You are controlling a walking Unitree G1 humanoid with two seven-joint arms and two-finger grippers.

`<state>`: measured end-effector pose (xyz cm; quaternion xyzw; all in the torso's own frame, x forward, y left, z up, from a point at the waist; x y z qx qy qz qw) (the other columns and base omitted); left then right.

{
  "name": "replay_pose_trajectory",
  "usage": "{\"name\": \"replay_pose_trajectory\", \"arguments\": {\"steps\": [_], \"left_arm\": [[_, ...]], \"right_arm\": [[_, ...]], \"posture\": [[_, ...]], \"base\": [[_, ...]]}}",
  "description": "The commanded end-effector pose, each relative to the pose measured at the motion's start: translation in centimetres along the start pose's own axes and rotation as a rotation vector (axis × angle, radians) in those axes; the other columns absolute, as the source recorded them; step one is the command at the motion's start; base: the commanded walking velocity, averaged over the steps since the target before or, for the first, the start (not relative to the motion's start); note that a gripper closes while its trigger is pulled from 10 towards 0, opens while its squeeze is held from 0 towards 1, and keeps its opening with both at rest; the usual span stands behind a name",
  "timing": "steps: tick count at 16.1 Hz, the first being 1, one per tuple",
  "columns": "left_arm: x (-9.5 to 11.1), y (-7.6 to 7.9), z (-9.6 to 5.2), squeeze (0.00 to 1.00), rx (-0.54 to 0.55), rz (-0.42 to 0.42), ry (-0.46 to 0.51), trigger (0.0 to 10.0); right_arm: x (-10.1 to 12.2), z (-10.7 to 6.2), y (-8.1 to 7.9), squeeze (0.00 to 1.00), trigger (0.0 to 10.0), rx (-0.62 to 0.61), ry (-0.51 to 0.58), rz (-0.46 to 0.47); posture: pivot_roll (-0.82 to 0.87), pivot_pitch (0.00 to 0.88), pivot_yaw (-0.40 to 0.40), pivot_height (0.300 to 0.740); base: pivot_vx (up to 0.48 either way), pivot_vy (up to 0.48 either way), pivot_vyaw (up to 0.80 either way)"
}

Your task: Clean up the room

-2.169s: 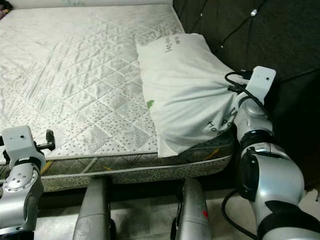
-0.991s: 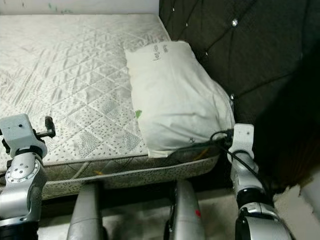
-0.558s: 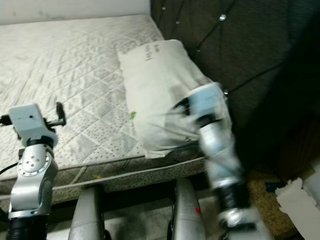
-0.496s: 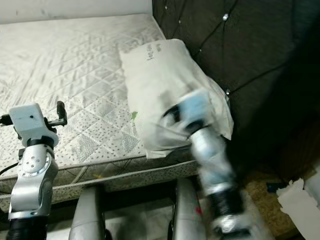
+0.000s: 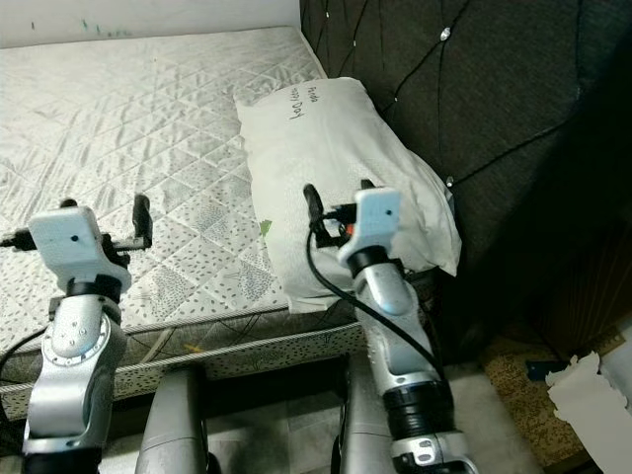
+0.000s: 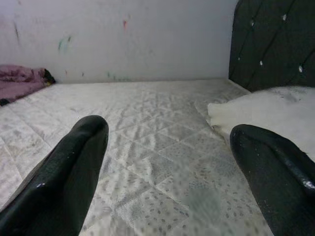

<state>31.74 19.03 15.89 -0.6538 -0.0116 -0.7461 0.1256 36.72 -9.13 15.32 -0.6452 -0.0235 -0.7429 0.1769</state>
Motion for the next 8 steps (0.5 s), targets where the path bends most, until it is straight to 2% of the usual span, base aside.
{"name": "replay_pose_trajectory", "arguments": {"steps": [1, 3, 4, 7, 8], "left_arm": [[-0.1, 0.4, -0.3, 0.0, -0.021, -0.014, -0.008, 10.0], [-0.5, 1.0, -0.2, 0.0, -0.032, -0.055, -0.031, 10.0], [-0.3, 1.3, 0.0, 0.0, -0.038, -0.066, -0.028, 10.0], [0.1, 1.8, 0.3, 0.0, -0.06, -0.077, -0.017, 10.0], [0.0, 1.6, 0.4, 0.0, -0.059, -0.076, -0.019, 10.0]], "right_arm": [[0.5, -0.1, -0.4, 1.0, 10.0, 0.017, 0.01, 0.013], [0.8, 0.3, -0.4, 1.0, 10.0, -0.006, 0.014, 0.042], [1.6, 0.6, -0.7, 0.0, 10.0, 0.009, 0.033, 0.045], [3.0, 1.1, -0.6, 0.0, 10.0, 0.006, 0.063, 0.048], [3.2, 1.2, -0.4, 0.0, 10.0, 0.0, 0.061, 0.051]], "posture": [[-0.03, 0.0, 0.015, 0.537], [-0.05, 0.0, 0.013, 0.537], [-0.06, 0.0, 0.013, 0.537], [-0.07, 0.0, 0.01, 0.542], [-0.07, 0.0, 0.011, 0.556]], "base": [[0.0, 0.0, 0.0], [0.0, 0.0, 0.0], [0.0, 0.0, 0.0], [0.0, 0.0, 0.0], [0.0, 0.0, 0.0]]}}
Point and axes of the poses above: a point about 5 cm out from each wrist's last joint towards the gripper, its own z axis pointing out of the wrist towards the gripper, its own x axis along the axis of the wrist's last joint, y = z × x, the point moved 6 cm from there along z, pointing out of the wrist towards the gripper, and after that the axes turned 7 degrees about z, right-handed, at the moved point
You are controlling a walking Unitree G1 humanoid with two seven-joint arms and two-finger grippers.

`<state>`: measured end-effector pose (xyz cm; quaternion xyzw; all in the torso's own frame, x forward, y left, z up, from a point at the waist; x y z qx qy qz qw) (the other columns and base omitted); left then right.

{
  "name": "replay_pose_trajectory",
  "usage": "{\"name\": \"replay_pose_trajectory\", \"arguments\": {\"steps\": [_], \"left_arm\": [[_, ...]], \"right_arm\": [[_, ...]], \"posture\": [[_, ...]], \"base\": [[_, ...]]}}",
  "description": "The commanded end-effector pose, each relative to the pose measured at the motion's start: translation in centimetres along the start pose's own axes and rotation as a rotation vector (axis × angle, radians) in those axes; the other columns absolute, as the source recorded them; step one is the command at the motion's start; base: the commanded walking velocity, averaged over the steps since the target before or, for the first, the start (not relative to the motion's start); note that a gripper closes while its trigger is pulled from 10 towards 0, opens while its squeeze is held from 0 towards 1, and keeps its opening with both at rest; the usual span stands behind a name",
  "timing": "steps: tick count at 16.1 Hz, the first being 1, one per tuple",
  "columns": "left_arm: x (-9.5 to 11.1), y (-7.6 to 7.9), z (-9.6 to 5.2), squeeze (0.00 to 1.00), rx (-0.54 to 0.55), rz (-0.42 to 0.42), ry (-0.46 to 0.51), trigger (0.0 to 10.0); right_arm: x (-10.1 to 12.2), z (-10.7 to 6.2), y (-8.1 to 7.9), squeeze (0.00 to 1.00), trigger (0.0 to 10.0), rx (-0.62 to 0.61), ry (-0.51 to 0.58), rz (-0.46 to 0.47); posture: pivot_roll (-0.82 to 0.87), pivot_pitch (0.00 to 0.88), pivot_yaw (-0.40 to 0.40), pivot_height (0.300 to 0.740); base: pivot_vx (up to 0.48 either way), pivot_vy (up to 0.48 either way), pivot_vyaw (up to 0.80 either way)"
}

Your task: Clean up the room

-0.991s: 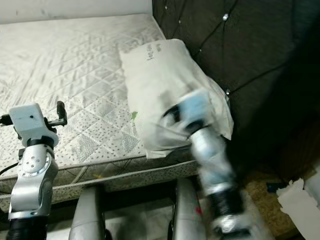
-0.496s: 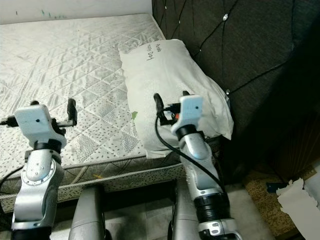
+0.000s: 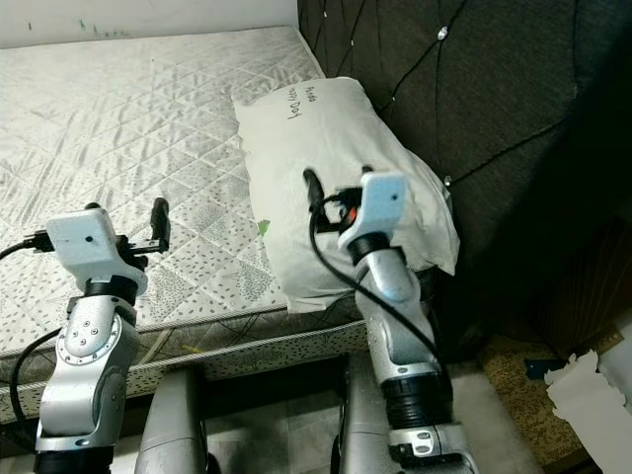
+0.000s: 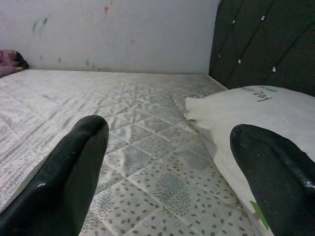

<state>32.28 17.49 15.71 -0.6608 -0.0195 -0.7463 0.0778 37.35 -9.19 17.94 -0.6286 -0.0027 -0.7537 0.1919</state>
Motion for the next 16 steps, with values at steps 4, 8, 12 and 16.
{"name": "replay_pose_trajectory", "arguments": {"steps": [4, 8, 12, 16], "left_arm": [[-0.01, -0.31, 0.29, 0.0, -0.001, 0.013, -0.008, 10.0], [0.01, -0.46, 0.39, 0.0, 0.005, 0.015, -0.008, 10.0], [0.01, -0.56, 0.43, 0.0, 0.012, 0.023, -0.007, 10.0], [0.16, -0.57, 0.49, 0.0, 0.023, 0.012, 0.0, 10.0]], "right_arm": [[0.69, 0.3, -0.16, 0.0, 10.0, 0.006, 0.003, 0.019], [0.8, 0.59, -0.34, 0.0, 10.0, 0.013, -0.001, 0.018], [0.92, 0.68, 0.07, 0.0, 10.0, 0.004, -0.001, 0.009], [0.73, 0.63, 0.46, 0.0, 10.0, -0.007, -0.007, 0.0]], "posture": [[-0.07, 0.0, 0.01, 0.609], [-0.06, 0.0, 0.003, 0.657], [-0.06, 0.0, 0.005, 0.705], [-0.06, 0.0, 0.004, 0.74]], "base": [[0.0, 0.0, 0.0], [0.0, 0.0, 0.0], [0.0, 0.0, 0.0], [0.0, 0.0, 0.0]]}}
Point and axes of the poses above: a point about 5 cm out from each wrist's last joint towards the gripper, its own z axis pointing out of the wrist towards the gripper, its own x axis along the axis of the wrist's last joint, y = z × x, the point moved 6 cm from there along z, pointing out of the wrist towards the gripper, and after that the axes turned 7 degrees about z, right-handed, at the moved point
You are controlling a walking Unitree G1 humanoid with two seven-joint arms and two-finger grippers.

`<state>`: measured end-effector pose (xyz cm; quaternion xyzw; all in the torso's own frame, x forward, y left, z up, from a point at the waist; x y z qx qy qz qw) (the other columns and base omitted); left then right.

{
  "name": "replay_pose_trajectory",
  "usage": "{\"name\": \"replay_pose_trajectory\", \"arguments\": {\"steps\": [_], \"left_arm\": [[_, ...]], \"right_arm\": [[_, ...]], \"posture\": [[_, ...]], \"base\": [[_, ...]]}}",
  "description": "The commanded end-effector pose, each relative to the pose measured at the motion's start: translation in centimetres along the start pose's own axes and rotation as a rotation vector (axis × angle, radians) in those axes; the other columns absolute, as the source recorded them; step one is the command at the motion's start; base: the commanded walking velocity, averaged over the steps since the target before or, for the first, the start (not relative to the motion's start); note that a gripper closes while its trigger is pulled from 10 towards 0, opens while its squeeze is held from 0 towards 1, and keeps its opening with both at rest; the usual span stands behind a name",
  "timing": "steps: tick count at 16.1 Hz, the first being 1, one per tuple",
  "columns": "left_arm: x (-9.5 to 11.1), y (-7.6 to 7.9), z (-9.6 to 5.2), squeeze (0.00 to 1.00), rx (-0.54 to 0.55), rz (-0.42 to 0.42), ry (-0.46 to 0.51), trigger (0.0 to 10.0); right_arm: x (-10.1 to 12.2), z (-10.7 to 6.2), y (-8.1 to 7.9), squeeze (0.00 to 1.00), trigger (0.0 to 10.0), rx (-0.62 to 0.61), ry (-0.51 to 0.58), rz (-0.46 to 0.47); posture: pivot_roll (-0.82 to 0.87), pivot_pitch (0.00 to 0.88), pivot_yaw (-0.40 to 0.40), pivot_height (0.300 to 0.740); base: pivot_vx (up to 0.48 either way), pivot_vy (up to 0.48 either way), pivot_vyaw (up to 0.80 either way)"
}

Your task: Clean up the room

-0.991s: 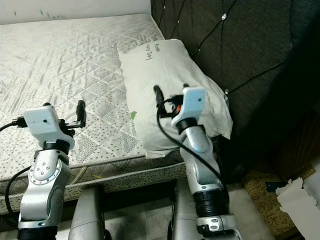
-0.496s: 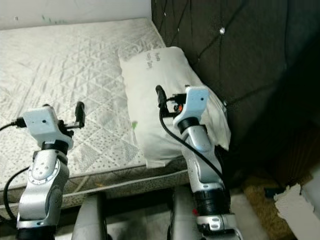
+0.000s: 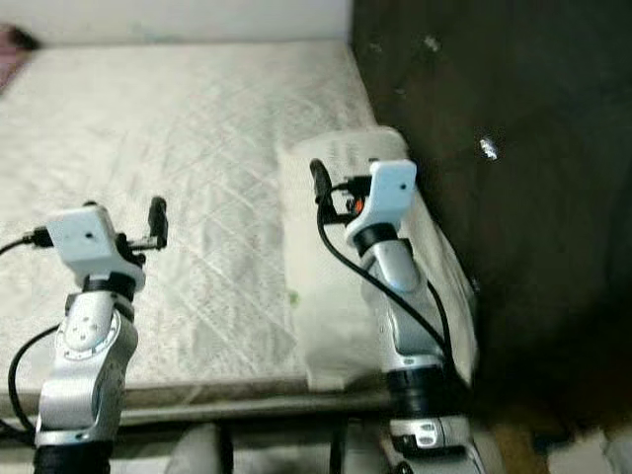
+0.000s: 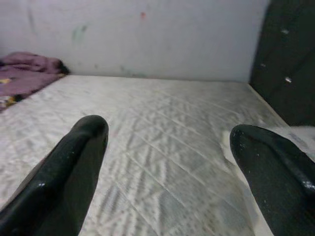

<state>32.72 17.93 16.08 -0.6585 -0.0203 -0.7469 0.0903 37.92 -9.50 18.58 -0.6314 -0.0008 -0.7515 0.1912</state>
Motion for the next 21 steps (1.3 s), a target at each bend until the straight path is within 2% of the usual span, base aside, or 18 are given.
{"name": "replay_pose_trajectory", "arguments": {"steps": [1, 7, 15, 21], "left_arm": [[-0.1, -0.1, 0.0, 0.0, 0.005, -0.007, -0.006, 10.0], [-0.3, 0.0, -0.1, 0.0, -0.003, -0.005, -0.014, 10.0], [-0.5, 0.0, 0.0, 0.0, -0.005, -0.016, -0.021, 10.0], [-0.8, 0.0, 0.0, 0.0, 0.006, -0.04, -0.036, 10.0]], "right_arm": [[0.1, 0.0, 0.2, 0.0, 10.0, -0.003, -0.002, -0.004], [-0.5, -0.4, 1.2, 0.0, 10.0, -0.027, -0.018, -0.026], [-1.1, -0.5, 1.2, 0.0, 10.0, -0.026, -0.031, -0.024], [-1.2, -0.5, 0.7, 0.0, 10.0, -0.009, -0.031, -0.008]], "posture": [[-0.06, 0.0, 0.003, 0.74], [-0.05, 0.0, 0.003, 0.74], [-0.05, 0.0, 0.003, 0.74], [-0.05, 0.0, 0.002, 0.74]], "base": [[0.0, 0.0, 0.0], [0.0, 0.0, 0.0], [0.0, 0.0, 0.0], [0.0, 0.451, 0.0]]}}
Point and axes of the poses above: a point about 5 cm out from each wrist's last joint towards the gripper, its own z axis pointing out of the wrist towards the gripper, its own x axis along the axis of the wrist's last joint, y = z × x, the point moved 6 cm from there along z, pointing out of the wrist towards the gripper, and after that the axes turned 7 degrees about z, right-handed, at the moved point
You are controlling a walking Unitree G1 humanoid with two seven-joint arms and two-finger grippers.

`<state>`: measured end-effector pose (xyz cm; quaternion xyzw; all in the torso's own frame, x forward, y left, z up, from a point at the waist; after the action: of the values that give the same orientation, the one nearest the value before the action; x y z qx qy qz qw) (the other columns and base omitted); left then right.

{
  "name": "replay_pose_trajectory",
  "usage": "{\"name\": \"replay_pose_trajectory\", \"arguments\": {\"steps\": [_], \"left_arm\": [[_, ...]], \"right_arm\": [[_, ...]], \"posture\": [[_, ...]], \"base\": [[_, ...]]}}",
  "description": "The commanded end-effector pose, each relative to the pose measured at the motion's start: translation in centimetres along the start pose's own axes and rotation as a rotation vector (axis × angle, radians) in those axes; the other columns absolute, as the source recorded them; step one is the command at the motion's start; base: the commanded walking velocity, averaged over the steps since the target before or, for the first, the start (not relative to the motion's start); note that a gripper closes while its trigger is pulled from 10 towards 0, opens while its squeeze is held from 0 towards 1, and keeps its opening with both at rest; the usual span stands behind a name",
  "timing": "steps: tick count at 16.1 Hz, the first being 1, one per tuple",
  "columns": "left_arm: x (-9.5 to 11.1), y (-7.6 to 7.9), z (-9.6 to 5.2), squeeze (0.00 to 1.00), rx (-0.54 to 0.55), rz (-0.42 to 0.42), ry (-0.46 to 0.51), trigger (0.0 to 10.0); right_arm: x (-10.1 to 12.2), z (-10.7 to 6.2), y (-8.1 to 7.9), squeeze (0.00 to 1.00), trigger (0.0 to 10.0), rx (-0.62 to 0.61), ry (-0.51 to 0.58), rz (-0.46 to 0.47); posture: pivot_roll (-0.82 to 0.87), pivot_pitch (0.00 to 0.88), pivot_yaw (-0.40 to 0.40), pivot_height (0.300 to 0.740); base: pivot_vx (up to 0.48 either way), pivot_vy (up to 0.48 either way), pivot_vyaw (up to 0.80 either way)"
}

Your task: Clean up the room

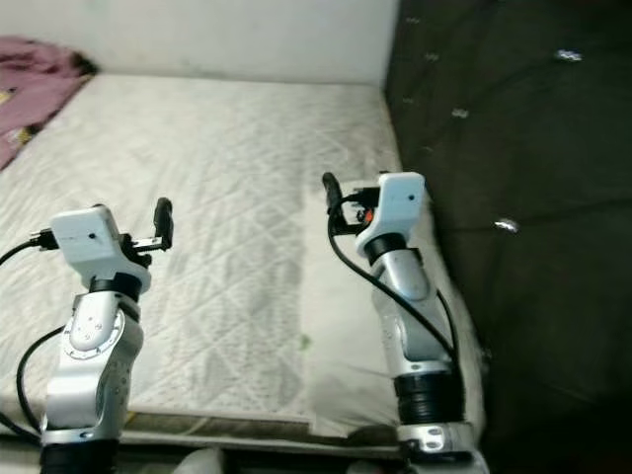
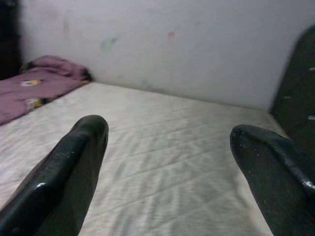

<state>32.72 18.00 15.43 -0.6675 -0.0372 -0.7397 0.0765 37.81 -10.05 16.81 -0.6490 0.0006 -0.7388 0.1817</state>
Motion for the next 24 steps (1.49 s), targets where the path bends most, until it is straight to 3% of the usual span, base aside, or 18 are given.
{"name": "replay_pose_trajectory", "arguments": {"steps": [1, 5, 8, 12, 16, 18, 24], "left_arm": [[-0.1, -0.1, 0.1, 0.0, 0.003, -0.003, -0.011, 10.0], [-0.2, -0.2, 0.1, 0.0, 0.01, -0.015, -0.014, 10.0], [-0.1, 0.0, 0.2, 0.0, 0.004, -0.046, -0.014, 10.0], [-0.1, 0.0, 0.2, 0.0, 0.002, -0.073, -0.013, 10.0], [-0.1, 0.0, 0.2, 0.0, 0.009, -0.073, -0.015, 10.0], [-0.1, -0.1, 0.2, 0.0, 0.012, -0.072, -0.016, 10.0], [-0.1, -0.2, 0.2, 0.0, 0.015, -0.069, -0.016, 10.0]], "right_arm": [[0.3, 0.1, -0.3, 0.0, 10.0, 0.014, 0.008, -0.016], [0.1, 0.1, -0.1, 0.0, 10.0, -0.001, -0.003, -0.011], [-0.2, 0.2, -0.1, 0.0, 10.0, -0.009, -0.009, -0.066], [-0.7, 0.3, -0.6, 0.0, 10.0, 0.008, -0.031, -0.033], [-1.6, 0.0, -1.1, 0.0, 10.0, 0.041, -0.076, -0.094], [-1.6, 0.0, -0.8, 0.0, 10.0, 0.04, -0.08, -0.045], [-1.7, 0.1, -0.8, 0.0, 10.0, 0.043, -0.087, -0.039]], "posture": [[-0.05, 0.0, 0.002, 0.74], [-0.06, 0.0, 0.003, 0.74], [-0.06, 0.0, 0.003, 0.74], [-0.06, 0.0, 0.0, 0.74], [-0.06, 0.0, -0.001, 0.74], [-0.06, 0.0, -0.001, 0.74], [-0.06, 0.0, -0.005, 0.74]], "base": [[0.0, 0.48, 0.0], [0.0, 0.48, 0.0], [0.0, 0.48, 0.0], [0.0, 0.48, 0.0], [0.0, 0.48, 0.0], [0.0, 0.48, 0.0], [0.0, 0.48, -0.36]]}}
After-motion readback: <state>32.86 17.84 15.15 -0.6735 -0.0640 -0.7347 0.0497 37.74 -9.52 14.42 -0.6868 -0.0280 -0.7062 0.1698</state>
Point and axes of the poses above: a point about 5 cm out from each wrist's last joint towards the gripper, its own z axis pointing out of the wrist towards the gripper, its own x axis along the axis of the wrist's last joint, y = z × x, the point moved 6 cm from there along z, pointing out of the wrist towards the gripper, and after that the axes turned 7 degrees about z, right-handed, at the moved point
